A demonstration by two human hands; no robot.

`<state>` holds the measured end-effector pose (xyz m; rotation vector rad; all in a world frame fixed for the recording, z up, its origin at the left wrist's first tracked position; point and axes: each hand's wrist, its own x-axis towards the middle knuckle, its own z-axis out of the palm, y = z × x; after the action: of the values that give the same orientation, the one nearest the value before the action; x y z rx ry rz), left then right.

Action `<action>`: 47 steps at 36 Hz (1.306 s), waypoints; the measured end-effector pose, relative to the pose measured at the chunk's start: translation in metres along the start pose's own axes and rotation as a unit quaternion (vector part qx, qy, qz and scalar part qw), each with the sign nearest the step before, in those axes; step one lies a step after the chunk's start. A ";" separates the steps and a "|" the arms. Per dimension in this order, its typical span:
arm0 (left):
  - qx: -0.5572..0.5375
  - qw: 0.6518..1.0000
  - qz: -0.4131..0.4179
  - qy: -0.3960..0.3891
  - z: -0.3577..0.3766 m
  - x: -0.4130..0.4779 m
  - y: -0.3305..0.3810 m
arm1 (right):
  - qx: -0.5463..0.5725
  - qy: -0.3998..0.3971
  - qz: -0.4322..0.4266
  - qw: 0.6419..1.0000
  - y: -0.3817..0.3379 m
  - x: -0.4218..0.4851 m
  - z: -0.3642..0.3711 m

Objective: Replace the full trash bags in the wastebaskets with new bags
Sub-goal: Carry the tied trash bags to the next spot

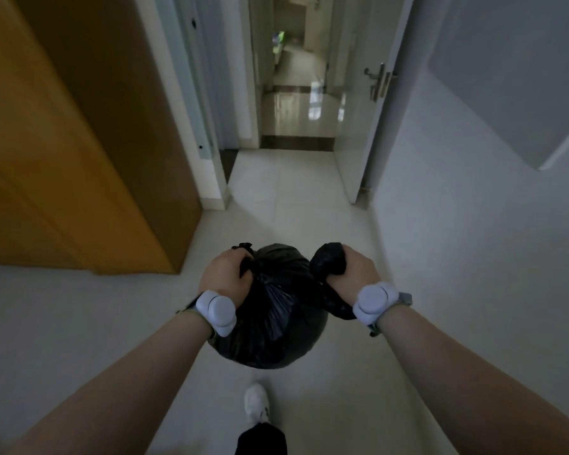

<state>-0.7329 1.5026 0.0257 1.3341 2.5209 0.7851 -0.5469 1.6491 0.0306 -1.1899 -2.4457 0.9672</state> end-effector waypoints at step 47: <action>0.007 0.997 -0.057 0.042 0.051 0.765 -0.010 | -0.012 -0.015 -0.001 1.000 0.014 0.777 -0.089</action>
<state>-1.1635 2.1368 0.0407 1.1729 2.6439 0.8167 -0.9873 2.2955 0.0428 -1.1877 -2.4886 0.9646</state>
